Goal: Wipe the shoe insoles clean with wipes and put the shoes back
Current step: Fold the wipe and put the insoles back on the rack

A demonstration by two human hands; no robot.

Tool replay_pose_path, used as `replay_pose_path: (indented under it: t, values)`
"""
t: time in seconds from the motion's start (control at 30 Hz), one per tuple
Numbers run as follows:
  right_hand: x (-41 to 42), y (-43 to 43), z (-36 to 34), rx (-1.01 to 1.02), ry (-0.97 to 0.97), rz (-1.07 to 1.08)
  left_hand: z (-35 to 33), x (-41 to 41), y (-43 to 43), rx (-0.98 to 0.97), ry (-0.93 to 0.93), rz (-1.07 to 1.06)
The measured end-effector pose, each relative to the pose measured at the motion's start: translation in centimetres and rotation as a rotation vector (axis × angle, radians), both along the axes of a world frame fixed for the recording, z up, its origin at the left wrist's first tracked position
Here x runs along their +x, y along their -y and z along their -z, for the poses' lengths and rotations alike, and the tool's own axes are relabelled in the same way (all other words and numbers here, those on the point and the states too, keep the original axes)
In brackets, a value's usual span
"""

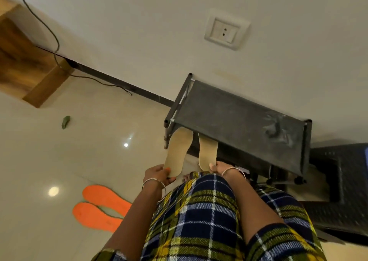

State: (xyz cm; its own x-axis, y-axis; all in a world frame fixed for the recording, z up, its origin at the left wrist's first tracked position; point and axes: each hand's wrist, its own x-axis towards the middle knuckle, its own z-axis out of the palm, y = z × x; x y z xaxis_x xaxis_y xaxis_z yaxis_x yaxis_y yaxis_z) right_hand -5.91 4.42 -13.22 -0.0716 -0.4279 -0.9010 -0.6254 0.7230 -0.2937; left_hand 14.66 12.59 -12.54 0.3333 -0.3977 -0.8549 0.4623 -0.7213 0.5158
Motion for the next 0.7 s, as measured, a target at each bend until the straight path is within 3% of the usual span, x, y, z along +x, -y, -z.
replay_pose_path:
  t: [0.1,0.17,0.5,0.7]
  values:
    - [0.8,1.0,3.2,-0.004,0.197,0.568,2.5,-1.9,3.5,-0.054,0.011,0.033]
    - [1.6,1.6,5.1,-0.007,0.301,0.733,4.5,-3.0,5.8,-0.087,0.000,0.018]
    - [3.5,3.9,11.1,0.140,0.493,1.083,12.9,-3.4,11.3,-0.062,-0.113,-0.081]
    - [4.1,4.2,12.8,0.093,0.488,1.226,15.3,-3.2,12.5,-0.043,-0.116,-0.239]
